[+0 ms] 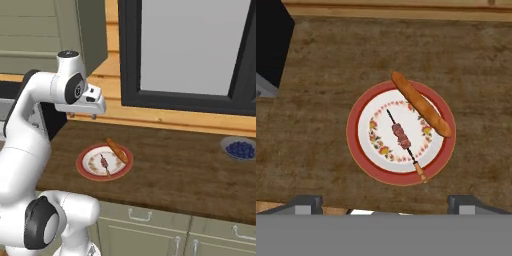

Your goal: Pick up the kebab skewer and baguette bread, and place them inside the toaster oven. Close the toaster oven door and start by setting the timer.

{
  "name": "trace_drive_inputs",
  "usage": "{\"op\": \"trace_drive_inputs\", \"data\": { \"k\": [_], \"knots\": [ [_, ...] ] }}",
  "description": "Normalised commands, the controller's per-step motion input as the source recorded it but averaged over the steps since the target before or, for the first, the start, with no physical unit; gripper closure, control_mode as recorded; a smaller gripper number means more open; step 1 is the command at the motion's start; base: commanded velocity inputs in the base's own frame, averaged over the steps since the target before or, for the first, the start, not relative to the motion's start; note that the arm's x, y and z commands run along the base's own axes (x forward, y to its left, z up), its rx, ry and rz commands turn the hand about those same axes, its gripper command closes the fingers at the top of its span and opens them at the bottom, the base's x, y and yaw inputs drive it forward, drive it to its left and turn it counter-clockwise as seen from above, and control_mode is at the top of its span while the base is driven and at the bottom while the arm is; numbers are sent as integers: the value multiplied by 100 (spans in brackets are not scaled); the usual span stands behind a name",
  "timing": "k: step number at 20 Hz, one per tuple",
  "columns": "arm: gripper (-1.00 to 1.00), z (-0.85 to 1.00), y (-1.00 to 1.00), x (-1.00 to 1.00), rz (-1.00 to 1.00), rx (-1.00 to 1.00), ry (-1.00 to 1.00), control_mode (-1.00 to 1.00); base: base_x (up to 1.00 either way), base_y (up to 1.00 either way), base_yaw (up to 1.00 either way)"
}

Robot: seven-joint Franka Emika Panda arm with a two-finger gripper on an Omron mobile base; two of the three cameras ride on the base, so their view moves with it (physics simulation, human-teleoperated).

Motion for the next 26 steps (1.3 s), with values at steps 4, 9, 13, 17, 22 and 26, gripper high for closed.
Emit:
{"op": "trace_drive_inputs", "data": {
  "k": [4, 9, 13, 17, 22, 26],
  "knots": [
    [-100, 0, 0, 0, 0, 0, 0, 100, 7, 59, 0],
    [-100, 0, 0, 0, 0, 0, 0, 100, 20, 65, 0],
    [-100, 0, 0, 0, 0, 0, 0, 100, 19, 37, 0],
    [-100, 0, 0, 0, 0, 0, 0, 100, 17, 29, 0],
    [-100, 0, 0, 0, 0, 0, 0, 100, 0, 0, 0],
    [-100, 0, 0, 0, 0, 0, 0, 100, 0, 0, 0]
  ]
}}
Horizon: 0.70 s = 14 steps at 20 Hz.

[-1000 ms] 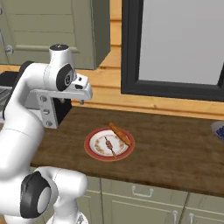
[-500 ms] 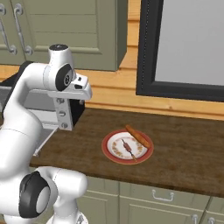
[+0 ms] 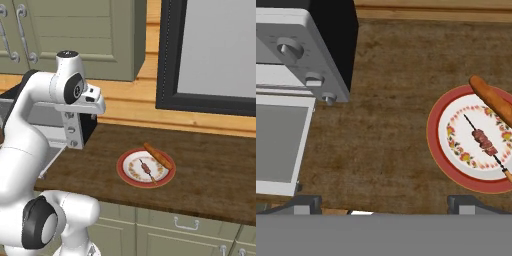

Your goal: Pick up the kebab skewer and baguette bread, and place them inside the toaster oven. Close the toaster oven door and start by setting the timer.

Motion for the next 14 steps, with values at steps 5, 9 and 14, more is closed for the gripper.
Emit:
{"op": "trace_drive_inputs", "data": {
  "k": [5, 9, 14],
  "knots": [
    [-100, 0, 0, 0, 0, 0, 0, 100, 0, 0, 0],
    [-100, 0, 0, 0, 0, 0, 0, 100, 0, 0, 0],
    [-100, 0, 0, 0, 0, 0, 0, -100, 0, 0, 0]
  ]
}}
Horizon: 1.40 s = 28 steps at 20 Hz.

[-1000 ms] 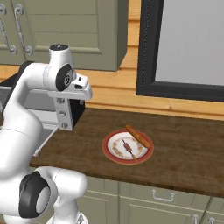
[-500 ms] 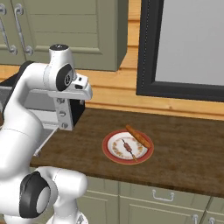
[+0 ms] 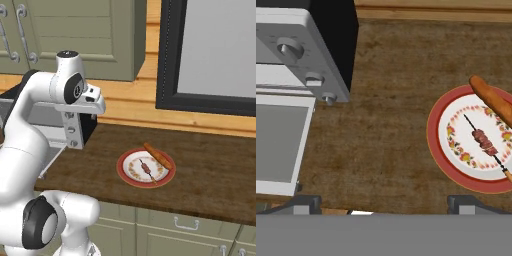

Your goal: Pick up the kebab skewer and baguette bread, and place them inside the toaster oven. Close the toaster oven door and start by setting the timer.

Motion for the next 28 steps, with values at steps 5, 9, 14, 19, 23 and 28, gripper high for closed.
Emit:
{"op": "trace_drive_inputs", "data": {
  "k": [5, 9, 14, 19, 23, 28],
  "knots": [
    [-100, 0, 0, -2, 0, 0, 0, -100, 0, 0, 0],
    [-100, -26, 25, -74, 3, 0, -14, -100, 0, 0, 0],
    [-100, -48, 100, -44, 1, 0, -43, -100, 0, 0, 0],
    [-100, -25, 100, 11, -8, 2, -35, -100, 0, 0, 0],
    [-100, -11, 100, 42, -6, 6, -28, -100, 0, 0, 0],
    [-100, -6, 100, 57, -7, 8, -23, -100, 0, 0, 0]
  ]
}}
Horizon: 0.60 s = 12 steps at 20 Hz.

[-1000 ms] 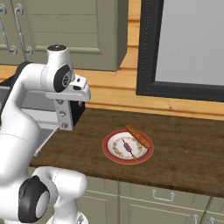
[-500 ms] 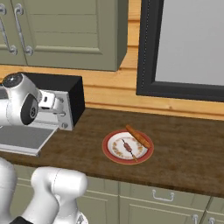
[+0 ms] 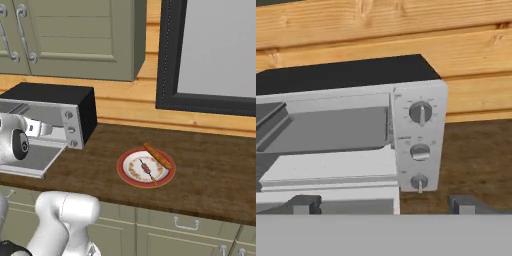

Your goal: Pick up the kebab skewer and baguette bread, and place them inside the toaster oven. Close the toaster oven door and start by setting the timer.

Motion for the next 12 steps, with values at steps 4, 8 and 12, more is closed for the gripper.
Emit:
{"op": "trace_drive_inputs", "data": {
  "k": [4, 8, 12],
  "knots": [
    [-100, -13, 100, 63, -6, 0, -21, -100, 0, 0, 0],
    [-100, -1, 100, 64, -2, 0, -18, -100, 0, 0, 0],
    [-100, 0, 78, 38, 0, 0, -6, -100, 0, 0, 0]
  ]
}}
